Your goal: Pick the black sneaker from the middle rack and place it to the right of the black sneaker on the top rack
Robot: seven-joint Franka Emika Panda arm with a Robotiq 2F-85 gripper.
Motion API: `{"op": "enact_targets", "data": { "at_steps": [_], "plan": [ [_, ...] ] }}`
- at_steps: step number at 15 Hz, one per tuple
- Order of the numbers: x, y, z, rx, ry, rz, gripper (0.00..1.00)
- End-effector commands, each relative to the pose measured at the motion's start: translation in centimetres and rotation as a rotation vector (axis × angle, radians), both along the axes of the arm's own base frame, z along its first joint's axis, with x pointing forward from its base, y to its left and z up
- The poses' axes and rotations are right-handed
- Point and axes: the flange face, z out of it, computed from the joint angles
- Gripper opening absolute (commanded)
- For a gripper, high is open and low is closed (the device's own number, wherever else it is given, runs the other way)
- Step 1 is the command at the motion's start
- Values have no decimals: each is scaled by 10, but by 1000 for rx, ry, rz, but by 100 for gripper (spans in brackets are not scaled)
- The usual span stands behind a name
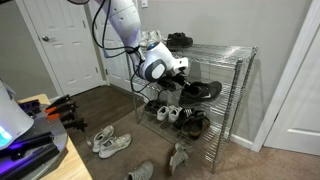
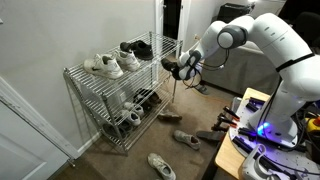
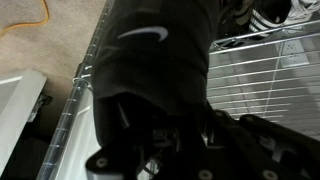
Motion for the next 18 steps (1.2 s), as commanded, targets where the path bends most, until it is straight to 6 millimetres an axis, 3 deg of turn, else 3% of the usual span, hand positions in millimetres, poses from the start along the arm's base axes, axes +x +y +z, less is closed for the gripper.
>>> {"op": "enact_targets", "data": {
  "at_steps": [1,6,11,18],
  "plan": [
    [-21,1,52,-59,-2,-17,5],
    [-63,3,66,-98,98,-23,5],
    [-101,-7,78,-258,215,-54,5],
    [-131,17,97,-365,269,-8,5]
  ]
}}
